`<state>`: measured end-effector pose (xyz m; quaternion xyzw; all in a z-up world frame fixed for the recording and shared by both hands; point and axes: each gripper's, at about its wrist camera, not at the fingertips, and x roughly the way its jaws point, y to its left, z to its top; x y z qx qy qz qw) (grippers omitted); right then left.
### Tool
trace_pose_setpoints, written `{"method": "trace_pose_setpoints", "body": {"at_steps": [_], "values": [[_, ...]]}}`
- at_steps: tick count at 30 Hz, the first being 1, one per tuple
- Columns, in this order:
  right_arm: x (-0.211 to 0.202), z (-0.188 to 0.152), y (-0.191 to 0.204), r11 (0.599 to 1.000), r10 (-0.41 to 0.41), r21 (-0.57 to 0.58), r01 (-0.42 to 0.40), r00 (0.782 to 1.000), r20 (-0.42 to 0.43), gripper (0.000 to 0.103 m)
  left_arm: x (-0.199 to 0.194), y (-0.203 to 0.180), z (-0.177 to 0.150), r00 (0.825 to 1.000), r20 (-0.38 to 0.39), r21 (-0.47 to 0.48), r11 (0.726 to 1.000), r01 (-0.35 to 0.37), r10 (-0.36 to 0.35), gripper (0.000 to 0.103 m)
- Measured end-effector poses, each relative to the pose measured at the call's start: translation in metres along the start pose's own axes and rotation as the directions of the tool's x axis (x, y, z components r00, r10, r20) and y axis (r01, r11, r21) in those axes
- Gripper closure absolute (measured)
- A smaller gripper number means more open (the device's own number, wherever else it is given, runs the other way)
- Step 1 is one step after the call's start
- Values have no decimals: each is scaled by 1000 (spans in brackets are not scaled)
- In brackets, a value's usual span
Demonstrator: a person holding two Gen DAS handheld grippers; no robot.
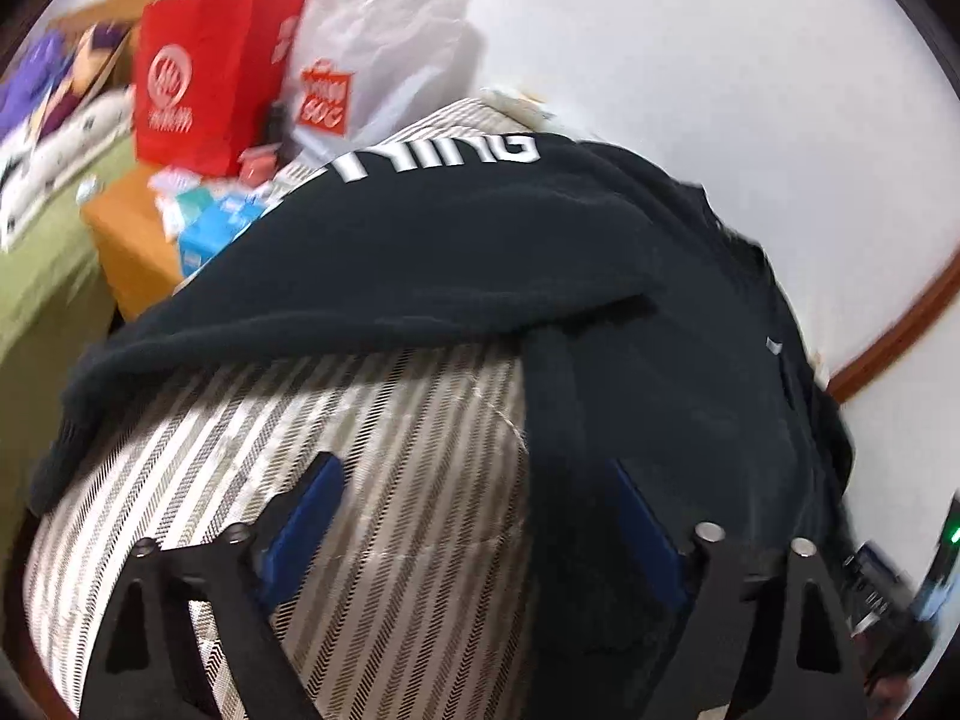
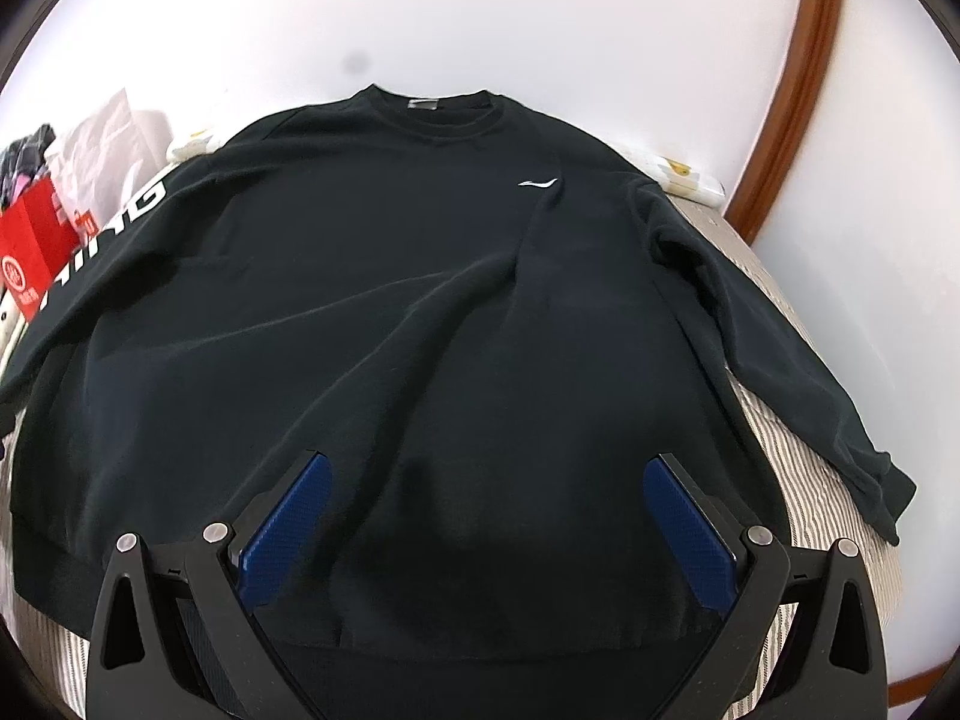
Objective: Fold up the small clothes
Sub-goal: 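Lower the left tool onto the lettered sleeve and close on it, then lift the lettered sleeve with the left tool and fold it across the body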
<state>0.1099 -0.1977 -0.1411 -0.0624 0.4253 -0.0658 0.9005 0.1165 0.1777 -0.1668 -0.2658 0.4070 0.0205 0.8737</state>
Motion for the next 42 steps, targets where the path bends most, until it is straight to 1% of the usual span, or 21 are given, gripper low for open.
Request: {"method": "trace_pose_setpoints", "body": {"at_steps": [1, 3, 6, 10, 12, 16, 20, 25, 27, 28, 29, 30, 32, 36, 42], "values": [[1, 0, 1, 1000, 0, -4, 0, 1000, -1, 1, -1, 5, 1, 1000, 14, -25, 1000, 17, -16, 20], [2, -1, 5, 1000, 2, -10, -2, 1000, -4, 1, -2, 11, 6, 999, 31, -64, 998, 23, -21, 21], [4, -1, 8, 1000, 4, -20, -4, 1000, -6, 1, 4, 14, 14, 999, 32, -95, 995, 26, -23, 22], [6, 2, 5, 1000, -12, -20, 12, 1000, -5, 1, 14, 14, 28, 999, 35, -136, 990, 19, -15, 23], [6, 3, 2, 1000, -10, -9, 10, 1000, 1, 1, 18, 13, 33, 999, 32, -153, 988, 15, -10, 29], [16, 9, -2, 1000, -22, -2, 22, 1000, -19, 1, 26, 13, 41, 1000, 22, -184, 983, -9, 13, 36], [25, 16, -4, 999, -38, -2, 38, 999, -30, 1, 31, 10, 47, 998, 21, -179, 982, -53, 57, 45], [30, 23, -2, 998, -59, -20, 58, 998, -31, 1, 36, 10, 52, 997, 20, -175, 982, -75, 80, 58], [32, 23, -1, 998, -66, -23, 65, 997, -34, 1, 38, 10, 52, 996, 16, -170, 982, -80, 84, 67], [32, 23, -1, 997, -68, -22, 68, 997, -35, 1, 39, 9, 53, 996, 13, -166, 983, -84, 87, 69], [32, 22, -1, 997, -71, -20, 70, 997, -36, 1, 40, 9, 54, 996, 14, -161, 983, -89, 93, 73], [32, 22, -1, 997, -70, -17, 70, 997, -36, 1, 40, 9, 54, 996, 12, -158, 983, -91, 94, 79], [31, 21, -3, 998, -62, -7, 62, 997, -36, 1, 43, 9, 55, 997, -2, -160, 984, -80, 80, 84], [32, 21, -4, 998, -67, 2, 68, 997, -42, 1, 44, 8, 55, 997, -4, -143, 987, -79, 79, 90], [31, 19, -5, 997, -76, 3, 77, 996, -52, 1, 42, 5, 56, 997, 7, -132, 989, -74, 75, 93]]}}
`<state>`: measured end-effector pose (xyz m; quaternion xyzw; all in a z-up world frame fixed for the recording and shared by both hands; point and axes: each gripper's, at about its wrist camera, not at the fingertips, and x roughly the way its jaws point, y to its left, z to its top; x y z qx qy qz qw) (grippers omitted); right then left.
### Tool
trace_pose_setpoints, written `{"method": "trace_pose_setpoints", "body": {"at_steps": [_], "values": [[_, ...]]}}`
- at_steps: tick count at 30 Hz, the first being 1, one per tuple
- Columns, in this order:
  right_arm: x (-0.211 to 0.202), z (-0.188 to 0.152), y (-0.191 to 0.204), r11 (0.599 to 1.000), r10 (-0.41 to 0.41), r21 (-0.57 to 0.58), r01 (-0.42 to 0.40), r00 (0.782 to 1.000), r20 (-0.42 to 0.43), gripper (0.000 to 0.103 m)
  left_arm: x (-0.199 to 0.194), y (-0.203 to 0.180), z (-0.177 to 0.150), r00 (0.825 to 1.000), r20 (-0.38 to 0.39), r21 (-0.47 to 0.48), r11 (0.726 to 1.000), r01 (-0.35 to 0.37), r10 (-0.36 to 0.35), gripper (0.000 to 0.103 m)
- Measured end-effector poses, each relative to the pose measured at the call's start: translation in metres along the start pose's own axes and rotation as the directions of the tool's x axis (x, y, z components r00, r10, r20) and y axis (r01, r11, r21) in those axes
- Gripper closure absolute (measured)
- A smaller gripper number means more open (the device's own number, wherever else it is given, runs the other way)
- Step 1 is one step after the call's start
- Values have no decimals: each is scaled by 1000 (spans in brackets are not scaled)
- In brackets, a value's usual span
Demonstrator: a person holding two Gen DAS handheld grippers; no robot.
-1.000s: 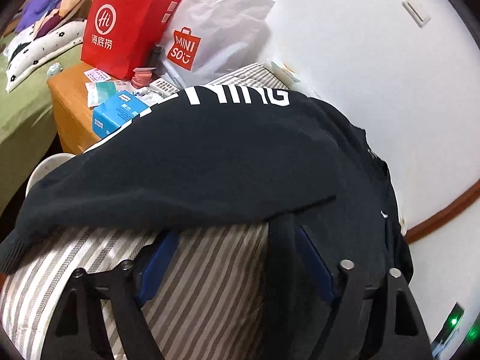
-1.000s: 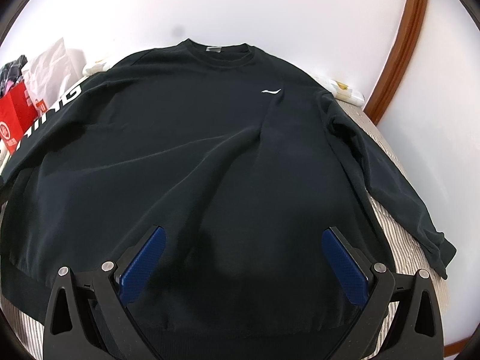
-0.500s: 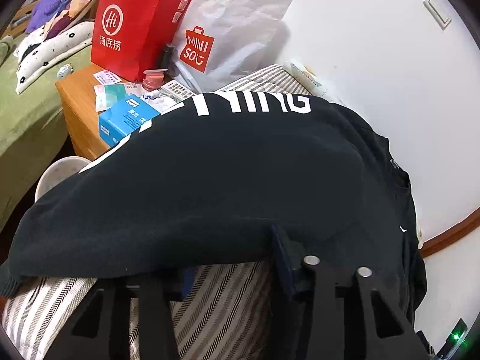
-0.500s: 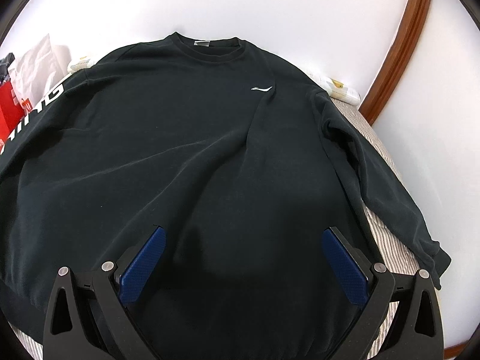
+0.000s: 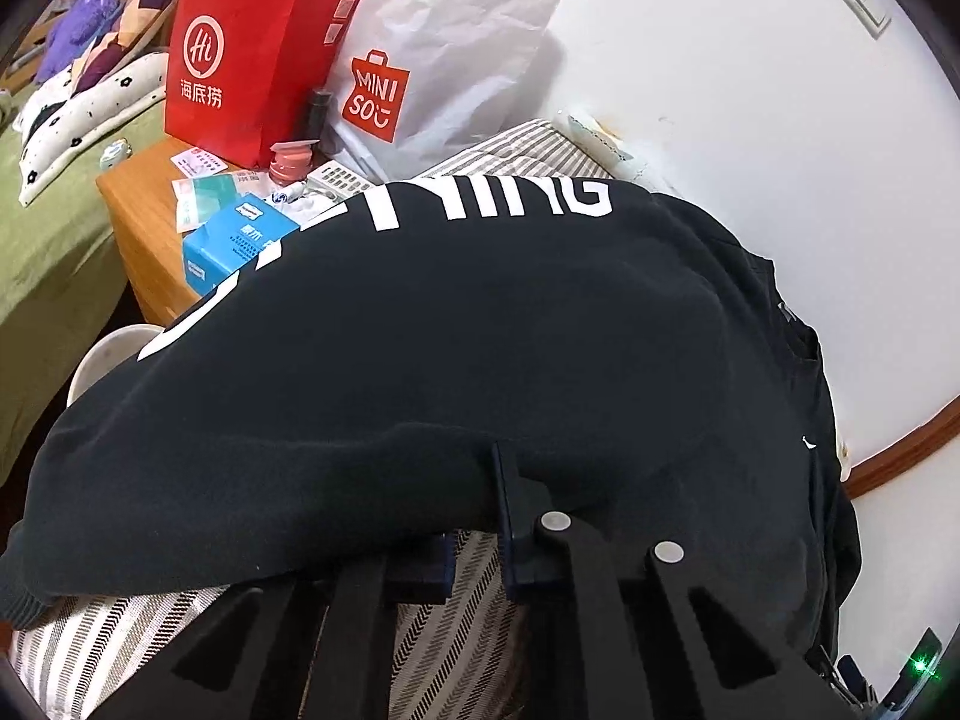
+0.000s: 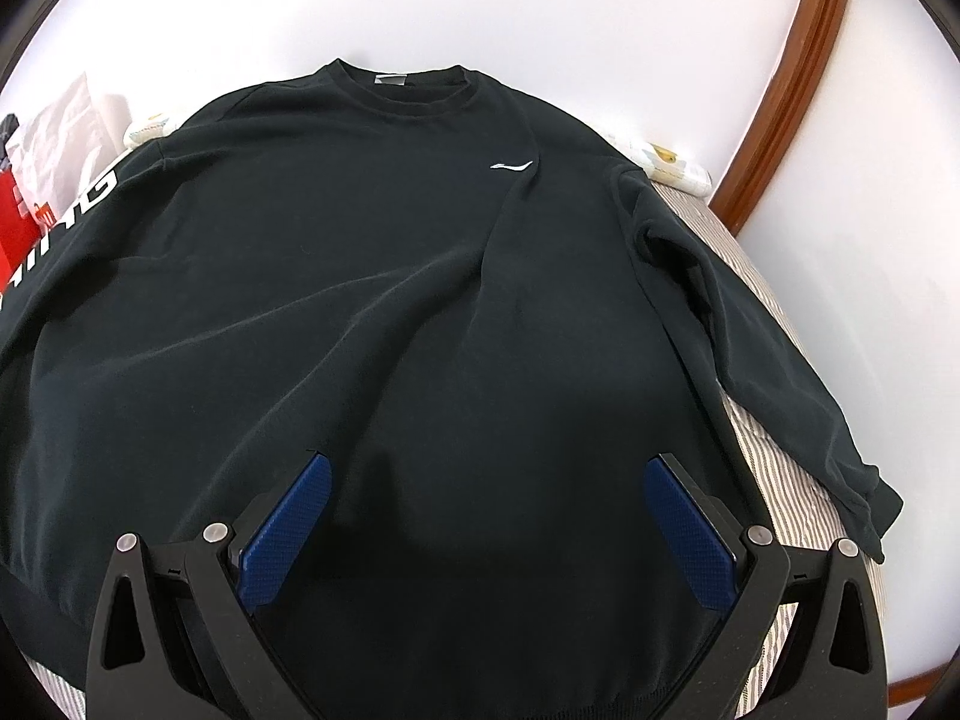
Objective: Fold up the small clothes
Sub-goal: 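Lift the lettered sleeve with the left tool and fold it across the body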
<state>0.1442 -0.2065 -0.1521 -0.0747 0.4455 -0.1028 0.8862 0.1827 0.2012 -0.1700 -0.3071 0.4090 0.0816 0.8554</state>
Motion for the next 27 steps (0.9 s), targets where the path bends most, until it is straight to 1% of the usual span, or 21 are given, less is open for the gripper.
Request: {"method": "trace_pose_setpoints", "body": {"at_steps": [19, 27], "values": [[-12, 0, -8, 1000, -18, 13, 18, 1000, 13, 1, -16, -10, 3, 999, 45, 37, 999, 8, -10, 94], [-14, -2, -13, 1000, -9, 30, 9, 1000, 8, 1, -20, -18, 2, 998, 60, 79, 997, -20, 15, 94]]}}
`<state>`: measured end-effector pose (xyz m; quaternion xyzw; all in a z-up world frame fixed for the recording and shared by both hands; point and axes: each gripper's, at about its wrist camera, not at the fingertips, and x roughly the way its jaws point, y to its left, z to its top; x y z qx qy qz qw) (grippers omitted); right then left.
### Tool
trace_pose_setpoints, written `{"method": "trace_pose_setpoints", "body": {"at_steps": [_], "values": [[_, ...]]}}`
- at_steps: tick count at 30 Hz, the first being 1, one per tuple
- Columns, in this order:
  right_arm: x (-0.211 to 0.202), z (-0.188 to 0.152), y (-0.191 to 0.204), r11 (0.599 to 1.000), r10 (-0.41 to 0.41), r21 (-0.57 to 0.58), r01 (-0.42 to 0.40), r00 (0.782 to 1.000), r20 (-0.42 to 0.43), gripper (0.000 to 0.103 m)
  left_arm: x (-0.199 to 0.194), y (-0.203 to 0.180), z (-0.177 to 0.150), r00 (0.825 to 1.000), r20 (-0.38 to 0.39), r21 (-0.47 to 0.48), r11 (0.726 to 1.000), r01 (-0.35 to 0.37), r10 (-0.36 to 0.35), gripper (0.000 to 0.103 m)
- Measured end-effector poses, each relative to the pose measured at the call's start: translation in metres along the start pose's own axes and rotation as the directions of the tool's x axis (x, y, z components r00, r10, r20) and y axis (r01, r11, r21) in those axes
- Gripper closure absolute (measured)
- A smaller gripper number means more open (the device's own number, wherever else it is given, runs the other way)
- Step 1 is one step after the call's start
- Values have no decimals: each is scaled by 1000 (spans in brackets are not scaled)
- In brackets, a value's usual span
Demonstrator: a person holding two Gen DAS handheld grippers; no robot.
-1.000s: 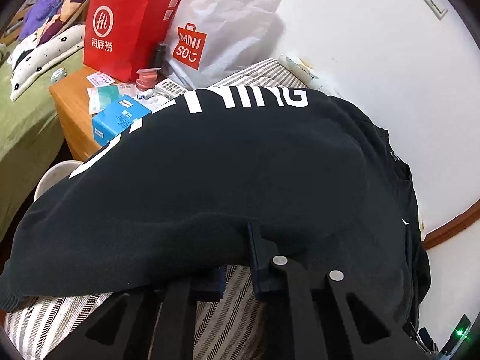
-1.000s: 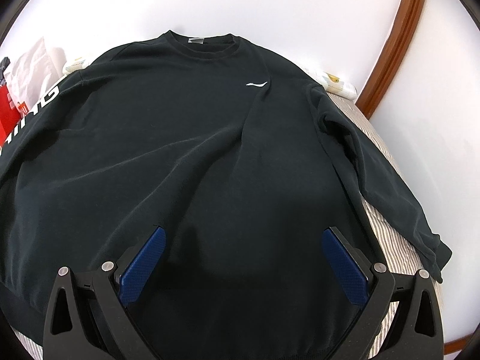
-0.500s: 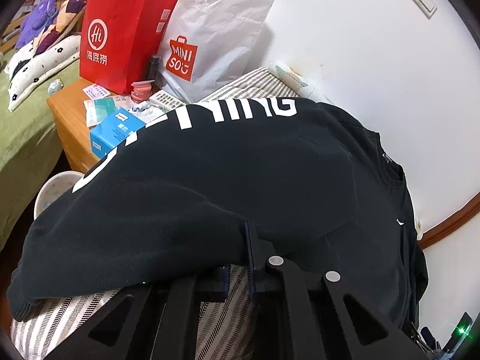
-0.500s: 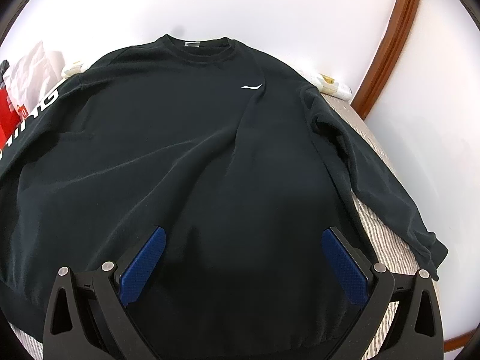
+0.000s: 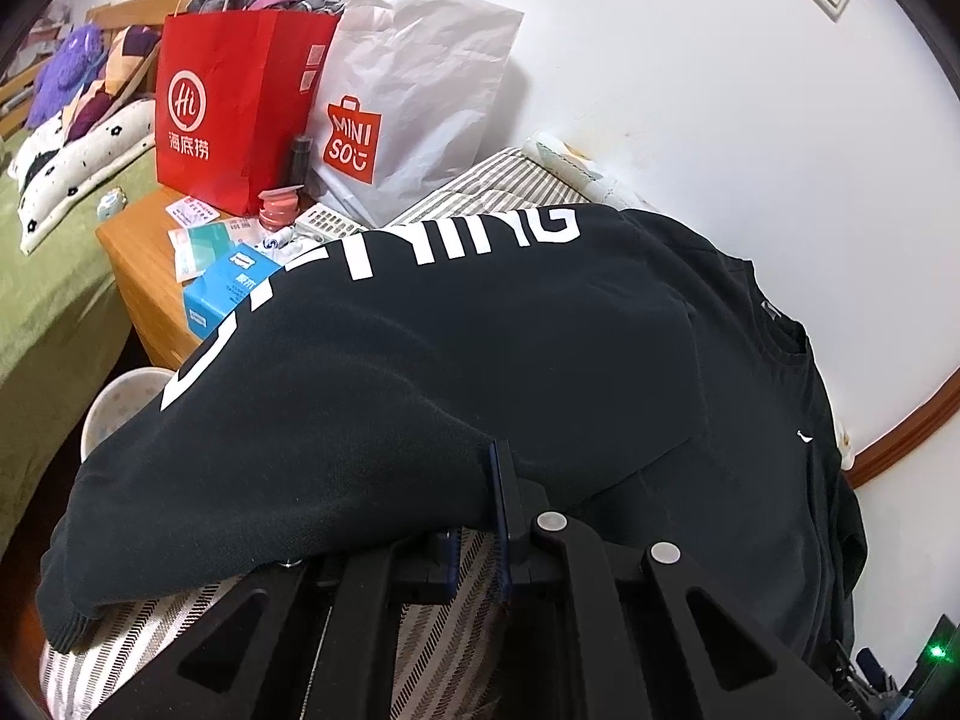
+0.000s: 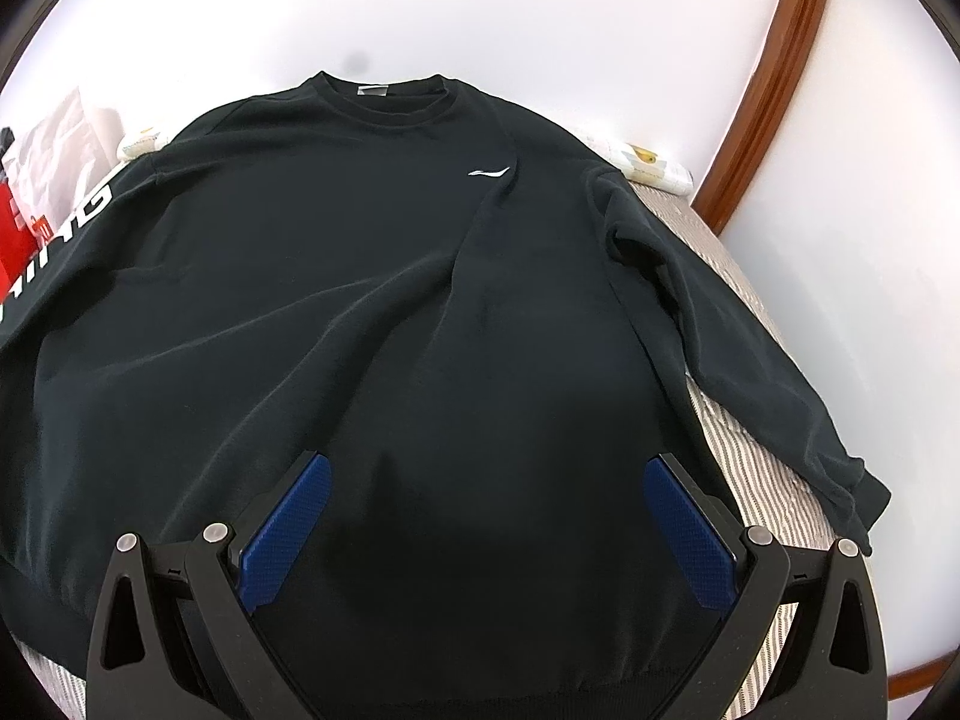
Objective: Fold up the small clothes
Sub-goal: 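Lift the lettered sleeve with the left tool and fold it across the body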
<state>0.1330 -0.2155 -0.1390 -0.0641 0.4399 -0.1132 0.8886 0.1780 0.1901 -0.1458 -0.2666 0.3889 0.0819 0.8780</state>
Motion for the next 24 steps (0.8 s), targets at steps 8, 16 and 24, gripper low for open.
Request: {"method": "trace_pose_setpoints", "body": {"at_steps": [8, 16, 24], "values": [[2, -2, -2, 1000, 6, 4, -6, 1000, 4, 1, -4, -4, -1, 1000, 5, 19, 1000, -10, 10, 95], [2, -3, -6, 1000, 20, 13, -20, 1000, 11, 1, -14, -13, -2, 1000, 16, 60, 998, -25, 24, 95], [-7, 2, -21, 998, 38, 40, -40, 997, 63, 1, -29, -47, -2, 999, 35, 147, 988, -41, 36, 96]]}}
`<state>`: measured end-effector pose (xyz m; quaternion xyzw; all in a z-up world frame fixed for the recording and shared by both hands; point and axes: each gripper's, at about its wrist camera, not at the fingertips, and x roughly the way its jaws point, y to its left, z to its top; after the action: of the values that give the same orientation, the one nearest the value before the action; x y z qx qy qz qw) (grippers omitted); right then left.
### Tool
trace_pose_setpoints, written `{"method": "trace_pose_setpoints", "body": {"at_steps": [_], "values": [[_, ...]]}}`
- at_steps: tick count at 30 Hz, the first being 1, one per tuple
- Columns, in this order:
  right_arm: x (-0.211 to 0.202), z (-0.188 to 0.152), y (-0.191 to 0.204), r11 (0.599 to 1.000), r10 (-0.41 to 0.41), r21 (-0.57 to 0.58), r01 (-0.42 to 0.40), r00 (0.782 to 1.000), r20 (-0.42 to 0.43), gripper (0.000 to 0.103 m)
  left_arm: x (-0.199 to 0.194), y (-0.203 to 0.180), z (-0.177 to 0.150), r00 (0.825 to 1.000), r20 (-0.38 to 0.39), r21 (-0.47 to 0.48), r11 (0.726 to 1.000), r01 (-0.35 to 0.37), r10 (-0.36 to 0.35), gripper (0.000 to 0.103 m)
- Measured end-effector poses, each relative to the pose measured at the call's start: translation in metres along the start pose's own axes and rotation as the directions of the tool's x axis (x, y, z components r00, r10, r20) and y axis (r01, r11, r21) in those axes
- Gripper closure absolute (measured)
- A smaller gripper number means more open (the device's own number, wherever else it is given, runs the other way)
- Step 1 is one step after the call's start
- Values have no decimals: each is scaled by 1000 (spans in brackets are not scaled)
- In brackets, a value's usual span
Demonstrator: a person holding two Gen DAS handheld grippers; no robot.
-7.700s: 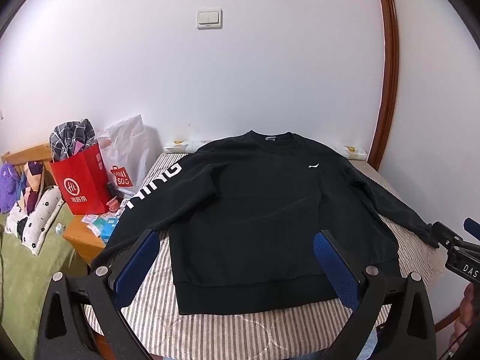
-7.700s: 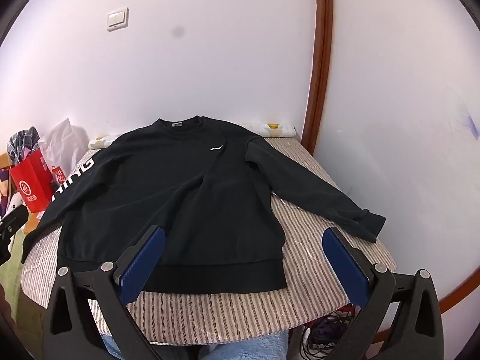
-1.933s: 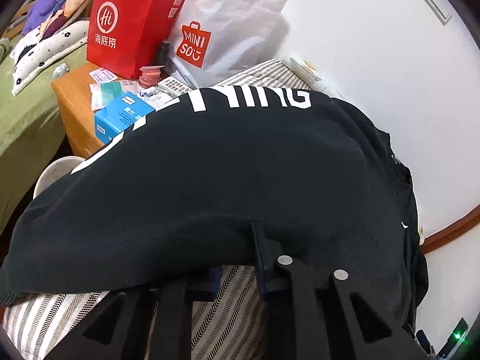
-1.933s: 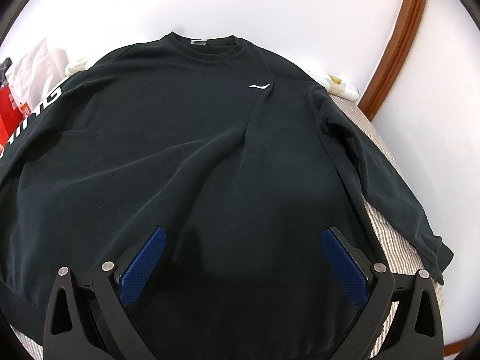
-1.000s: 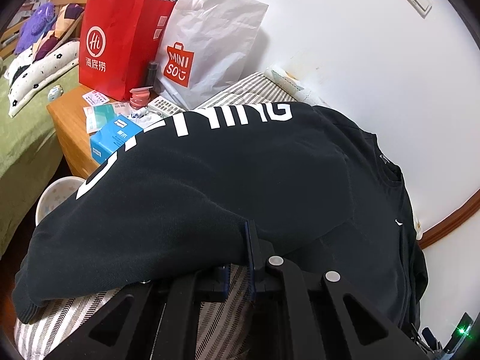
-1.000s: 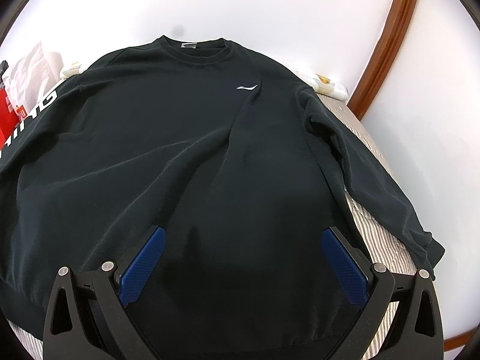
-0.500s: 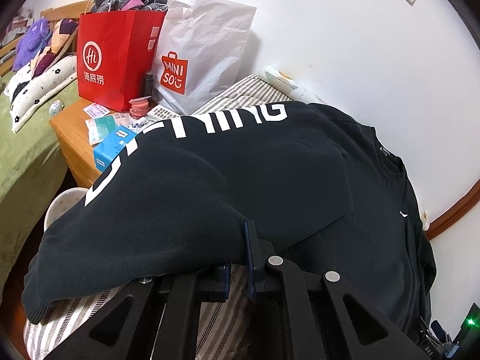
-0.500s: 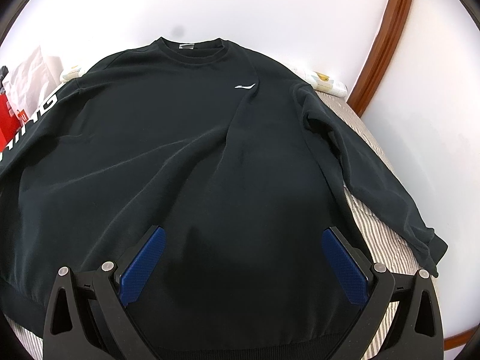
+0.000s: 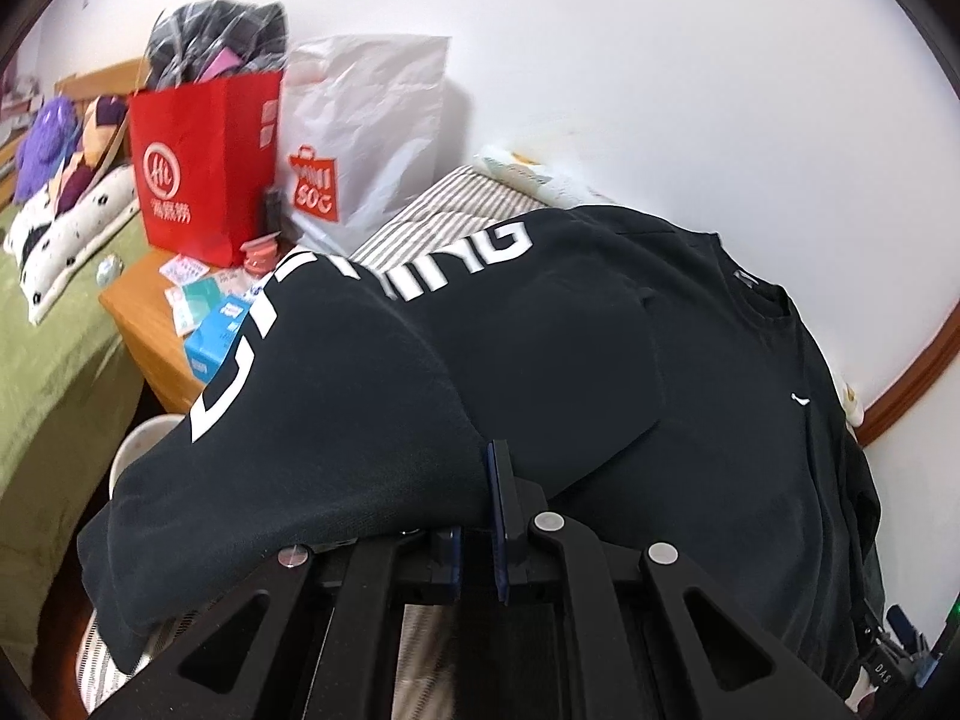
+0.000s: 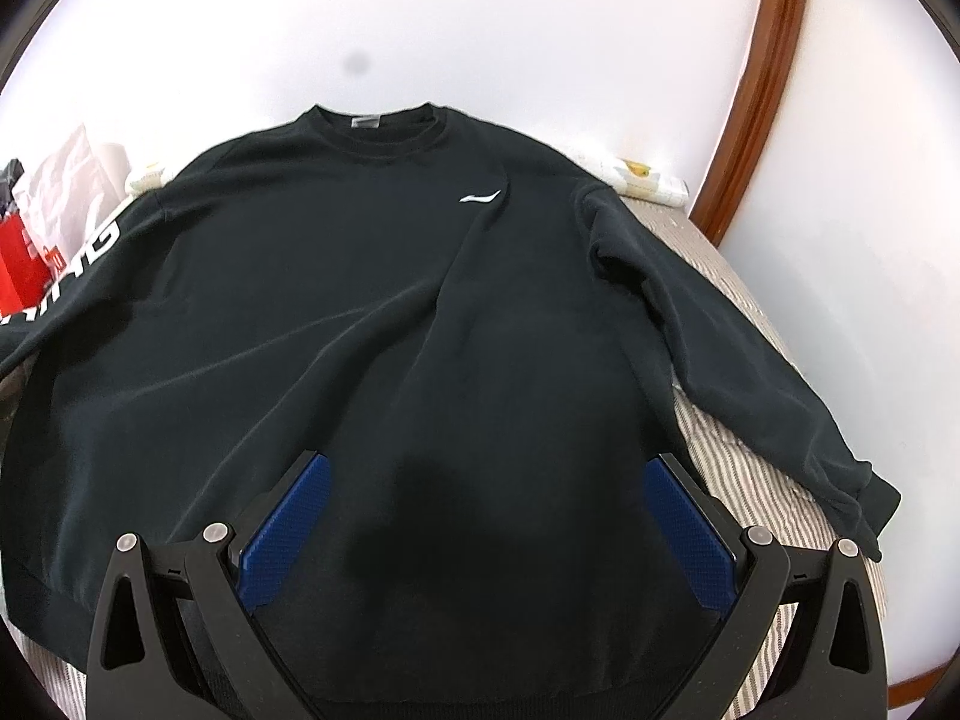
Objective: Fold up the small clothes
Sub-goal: 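Lift the lettered sleeve with the left tool and fold it across the body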
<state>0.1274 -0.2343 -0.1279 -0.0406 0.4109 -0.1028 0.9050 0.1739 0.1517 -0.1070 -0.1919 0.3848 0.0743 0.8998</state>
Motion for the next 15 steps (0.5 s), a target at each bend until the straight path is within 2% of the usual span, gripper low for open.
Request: {"method": "trace_pose_setpoints", "body": {"at_steps": [9, 15], "values": [[-6, -2, -42, 999, 5, 47, -8, 999, 47, 1, -14, -73, 9, 999, 34, 160, 987, -11, 5, 96], [-6, -4, -79, 996, -20, 91, 14, 998, 63, 1, -7, -144, 11, 998, 22, 271, 961, 48, -57, 96]]}}
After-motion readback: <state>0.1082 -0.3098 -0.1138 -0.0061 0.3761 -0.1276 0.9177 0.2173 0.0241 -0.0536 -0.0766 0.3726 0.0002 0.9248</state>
